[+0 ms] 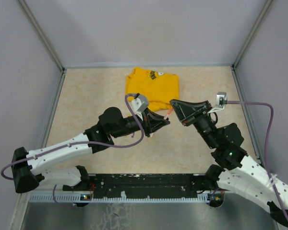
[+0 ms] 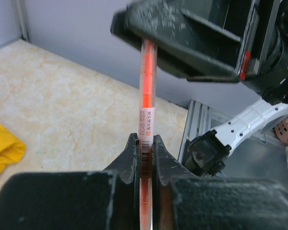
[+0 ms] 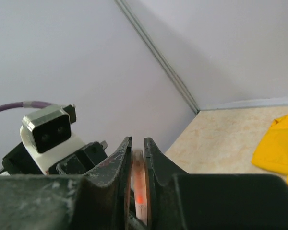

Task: Insert the pens into the pen caps
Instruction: Press the pen cap onto the pen, then place the pen at the center of the board.

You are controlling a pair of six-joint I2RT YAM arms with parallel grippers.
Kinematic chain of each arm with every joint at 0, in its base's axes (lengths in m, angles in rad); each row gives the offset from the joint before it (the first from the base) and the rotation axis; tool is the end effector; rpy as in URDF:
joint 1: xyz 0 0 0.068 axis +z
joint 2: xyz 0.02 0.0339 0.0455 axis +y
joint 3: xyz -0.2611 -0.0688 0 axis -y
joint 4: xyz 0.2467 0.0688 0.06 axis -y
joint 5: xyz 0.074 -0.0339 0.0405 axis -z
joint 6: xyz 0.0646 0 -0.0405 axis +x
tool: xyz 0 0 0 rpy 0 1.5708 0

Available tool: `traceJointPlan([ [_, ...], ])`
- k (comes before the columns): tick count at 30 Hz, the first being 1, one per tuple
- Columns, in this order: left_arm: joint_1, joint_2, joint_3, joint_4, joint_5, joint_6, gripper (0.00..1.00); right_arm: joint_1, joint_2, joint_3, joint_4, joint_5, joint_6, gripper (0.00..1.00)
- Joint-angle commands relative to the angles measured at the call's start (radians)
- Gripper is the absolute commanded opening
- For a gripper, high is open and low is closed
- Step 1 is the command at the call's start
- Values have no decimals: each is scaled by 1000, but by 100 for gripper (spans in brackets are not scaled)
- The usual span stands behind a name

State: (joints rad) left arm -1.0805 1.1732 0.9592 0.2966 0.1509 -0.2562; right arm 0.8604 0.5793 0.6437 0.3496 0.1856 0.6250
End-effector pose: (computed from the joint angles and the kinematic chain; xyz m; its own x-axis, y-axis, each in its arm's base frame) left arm 0.1375 -0.2782 0.3718 -0.2013 -0.1549 -0.9672 0.9218 0.3040 -0.2405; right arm 0.1197 0.1209 0.3875 -0.1587 0.6973 -0.6990 -0.6684 0.4452 0.5959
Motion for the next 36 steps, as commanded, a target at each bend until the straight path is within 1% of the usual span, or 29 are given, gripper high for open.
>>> traceJointPlan([
  [1, 24, -19, 103, 274, -96, 18, 0, 70, 43, 46, -272, -199, -53, 17],
  [9, 24, -65, 53, 251, -103, 11, 0, 69, 51, 134, -224, -215, -88, 21],
  [14, 25, -96, 20, 233, -132, 7, 0, 70, 10, 115, -218, -203, -101, 25],
  [18, 24, -116, 4, 176, -170, 3, 0, 70, -39, 76, -241, -161, -110, 27],
  [22, 24, -130, -3, 87, -216, 2, 0, 69, -91, 32, -318, -78, -118, 27],
  [27, 24, -114, -14, -61, -287, -24, 0, 69, -130, -20, -467, 55, -108, 28],
  [30, 23, -89, -17, -134, -325, -59, 0, 70, -144, -45, -559, 128, -68, 28],
  [34, 24, -34, -14, -216, -358, -96, 0, 70, -151, -58, -646, 233, 14, 29],
  [36, 24, 2, -5, -248, -367, -115, 0, 70, -149, -55, -678, 260, 35, 30],
])
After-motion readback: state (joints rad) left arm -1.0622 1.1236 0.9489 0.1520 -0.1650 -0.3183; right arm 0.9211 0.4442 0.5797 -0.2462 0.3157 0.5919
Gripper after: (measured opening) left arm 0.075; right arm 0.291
